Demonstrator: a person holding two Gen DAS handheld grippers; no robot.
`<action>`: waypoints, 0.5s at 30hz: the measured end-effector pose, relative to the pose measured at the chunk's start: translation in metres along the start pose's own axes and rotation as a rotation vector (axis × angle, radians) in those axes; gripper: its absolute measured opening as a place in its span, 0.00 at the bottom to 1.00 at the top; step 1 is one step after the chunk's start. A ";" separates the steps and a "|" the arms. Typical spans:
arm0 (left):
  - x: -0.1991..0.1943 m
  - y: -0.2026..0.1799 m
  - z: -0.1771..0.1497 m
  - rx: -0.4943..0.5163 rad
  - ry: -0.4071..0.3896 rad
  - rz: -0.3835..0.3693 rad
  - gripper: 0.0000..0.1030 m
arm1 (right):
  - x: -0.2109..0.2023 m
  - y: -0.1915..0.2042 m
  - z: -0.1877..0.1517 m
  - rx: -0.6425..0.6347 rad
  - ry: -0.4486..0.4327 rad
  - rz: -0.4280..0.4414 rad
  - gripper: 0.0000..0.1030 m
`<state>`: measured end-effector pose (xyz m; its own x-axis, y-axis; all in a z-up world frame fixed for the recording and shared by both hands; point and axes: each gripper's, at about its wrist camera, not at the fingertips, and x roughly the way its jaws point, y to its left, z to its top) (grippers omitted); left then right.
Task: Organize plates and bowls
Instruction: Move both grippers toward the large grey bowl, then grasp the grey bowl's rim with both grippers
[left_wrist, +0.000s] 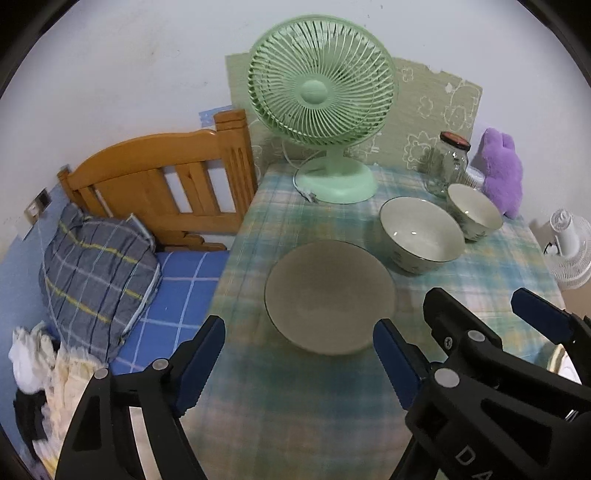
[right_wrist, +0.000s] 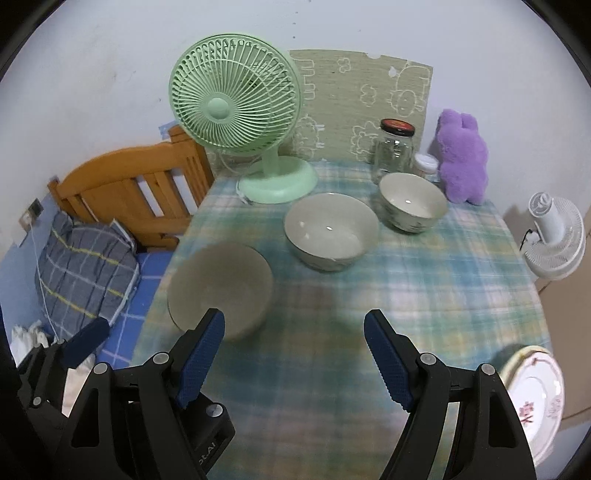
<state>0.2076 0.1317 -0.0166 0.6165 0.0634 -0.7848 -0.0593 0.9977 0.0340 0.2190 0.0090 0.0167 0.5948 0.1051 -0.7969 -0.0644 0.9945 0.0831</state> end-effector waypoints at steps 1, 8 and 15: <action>0.004 0.003 0.004 0.005 0.001 -0.009 0.78 | 0.007 0.004 0.003 0.014 0.006 -0.015 0.78; 0.051 0.018 0.024 0.016 0.038 -0.057 0.65 | 0.049 0.022 0.022 0.095 0.019 -0.058 0.65; 0.094 0.023 0.030 0.030 0.099 -0.081 0.46 | 0.091 0.028 0.028 0.118 0.063 -0.107 0.53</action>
<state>0.2873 0.1613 -0.0709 0.5376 -0.0193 -0.8430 0.0119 0.9998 -0.0152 0.2942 0.0469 -0.0366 0.5417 0.0018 -0.8406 0.0936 0.9937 0.0625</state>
